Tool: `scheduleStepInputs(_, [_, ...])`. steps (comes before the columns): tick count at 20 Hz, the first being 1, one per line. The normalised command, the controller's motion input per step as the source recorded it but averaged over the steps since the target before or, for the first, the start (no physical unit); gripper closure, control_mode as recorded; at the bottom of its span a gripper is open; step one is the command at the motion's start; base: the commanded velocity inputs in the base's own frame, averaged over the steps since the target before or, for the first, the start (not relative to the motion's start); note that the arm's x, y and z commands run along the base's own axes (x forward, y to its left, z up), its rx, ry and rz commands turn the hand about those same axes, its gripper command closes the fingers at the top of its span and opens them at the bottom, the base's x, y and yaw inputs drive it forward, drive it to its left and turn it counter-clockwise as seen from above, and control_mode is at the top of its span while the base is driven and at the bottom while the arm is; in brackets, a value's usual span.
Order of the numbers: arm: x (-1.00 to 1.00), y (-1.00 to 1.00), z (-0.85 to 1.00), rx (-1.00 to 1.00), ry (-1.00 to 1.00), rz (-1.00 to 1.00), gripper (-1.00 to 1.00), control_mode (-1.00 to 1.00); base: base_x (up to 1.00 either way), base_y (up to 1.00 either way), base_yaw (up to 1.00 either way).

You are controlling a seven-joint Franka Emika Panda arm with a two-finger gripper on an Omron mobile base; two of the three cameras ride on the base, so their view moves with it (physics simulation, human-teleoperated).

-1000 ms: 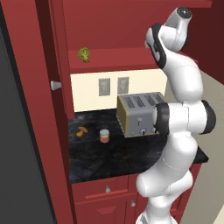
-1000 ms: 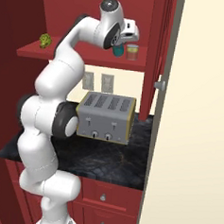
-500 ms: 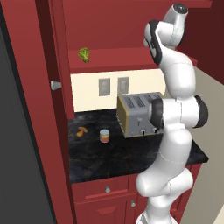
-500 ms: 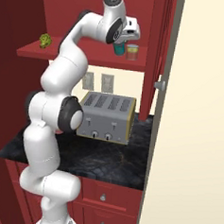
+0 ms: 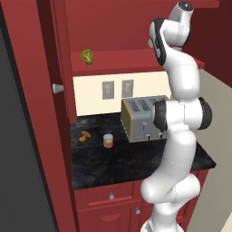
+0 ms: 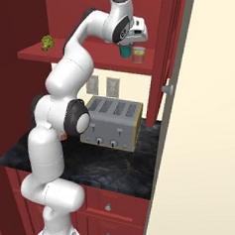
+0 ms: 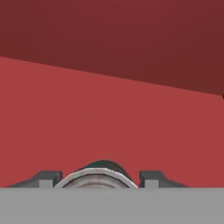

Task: Pick the cans from the counter and place them in their designated side in the cabinet.

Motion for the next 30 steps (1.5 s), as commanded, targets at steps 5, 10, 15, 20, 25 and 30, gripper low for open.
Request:
scheduleStepInputs(5, [0.0,-0.01,-0.03,0.0,0.0,0.0,-1.0,-1.0,0.0,0.0,0.0])
scheduleStepInputs(10, [0.03,0.0,0.0,0.0,-0.03,0.0,-1.0,-1.0,0.0,0.0,0.0])
scheduleStepInputs(15, [0.06,0.0,0.12,0.0,-0.09,0.02,-1.0,-1.0,0.0,0.0,0.0])
scheduleStepInputs(20, [-0.34,-0.04,0.06,0.0,-0.21,0.07,-1.0,-1.0,0.0,0.0,0.0])
scheduleStepInputs(25, [-0.54,-0.05,0.0,0.0,-0.23,0.1,-1.0,-1.0,0.0,0.0,0.0])
scheduleStepInputs(30, [-0.58,0.0,0.0,0.0,-0.21,0.1,-1.0,-1.0,0.0,0.0,0.0])
